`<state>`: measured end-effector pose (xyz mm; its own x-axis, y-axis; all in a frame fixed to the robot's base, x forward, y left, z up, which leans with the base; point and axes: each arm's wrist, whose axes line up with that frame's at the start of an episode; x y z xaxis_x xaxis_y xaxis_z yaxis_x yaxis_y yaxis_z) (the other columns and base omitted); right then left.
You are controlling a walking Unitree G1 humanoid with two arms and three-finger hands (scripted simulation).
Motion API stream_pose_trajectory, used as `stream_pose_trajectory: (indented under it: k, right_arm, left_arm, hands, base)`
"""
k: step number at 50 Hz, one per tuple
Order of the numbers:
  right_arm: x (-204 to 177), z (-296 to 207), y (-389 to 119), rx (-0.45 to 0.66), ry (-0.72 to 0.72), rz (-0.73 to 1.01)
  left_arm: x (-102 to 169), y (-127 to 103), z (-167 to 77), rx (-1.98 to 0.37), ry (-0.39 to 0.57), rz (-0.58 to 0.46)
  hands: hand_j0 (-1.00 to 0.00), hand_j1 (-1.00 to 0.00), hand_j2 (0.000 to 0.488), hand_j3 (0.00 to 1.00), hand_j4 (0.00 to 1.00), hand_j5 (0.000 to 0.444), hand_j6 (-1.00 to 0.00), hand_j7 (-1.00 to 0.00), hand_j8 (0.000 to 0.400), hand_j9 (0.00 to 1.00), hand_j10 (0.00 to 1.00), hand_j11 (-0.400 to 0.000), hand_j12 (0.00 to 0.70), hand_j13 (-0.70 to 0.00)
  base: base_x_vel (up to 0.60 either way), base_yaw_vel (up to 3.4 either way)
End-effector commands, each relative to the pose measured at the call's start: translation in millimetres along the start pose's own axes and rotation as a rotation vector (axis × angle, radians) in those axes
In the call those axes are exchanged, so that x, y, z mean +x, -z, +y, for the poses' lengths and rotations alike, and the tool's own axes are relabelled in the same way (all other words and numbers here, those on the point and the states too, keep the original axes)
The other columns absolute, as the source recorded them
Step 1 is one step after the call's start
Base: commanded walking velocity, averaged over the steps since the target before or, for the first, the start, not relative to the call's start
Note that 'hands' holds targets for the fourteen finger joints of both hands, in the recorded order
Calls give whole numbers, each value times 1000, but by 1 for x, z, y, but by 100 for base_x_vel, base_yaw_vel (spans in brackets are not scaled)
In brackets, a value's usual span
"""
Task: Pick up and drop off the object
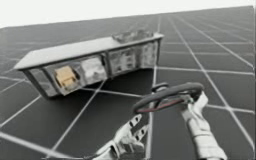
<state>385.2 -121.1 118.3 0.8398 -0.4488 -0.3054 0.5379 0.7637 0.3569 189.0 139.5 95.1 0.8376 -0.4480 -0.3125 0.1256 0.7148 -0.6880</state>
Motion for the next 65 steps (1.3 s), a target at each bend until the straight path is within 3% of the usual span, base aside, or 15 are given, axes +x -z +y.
stream_pose_trajectory:
  k: [1,65]
  right_arm:
    - [-5,10,-5,-6,-24,-19]
    - [-5,10,-5,-6,-24,-19]
  left_arm:
    - [-3,0,3,-13,6,-19]
    - [-3,0,3,-13,6,-19]
  hands:
    - [0,0,0,1000,1000,0,0,0,0,1000,1000,-400,0,-700]
    - [0,0,0,1000,1000,0,0,0,0,1000,1000,-400,0,-700]
  base:
    - [59,2]
    - [44,31]
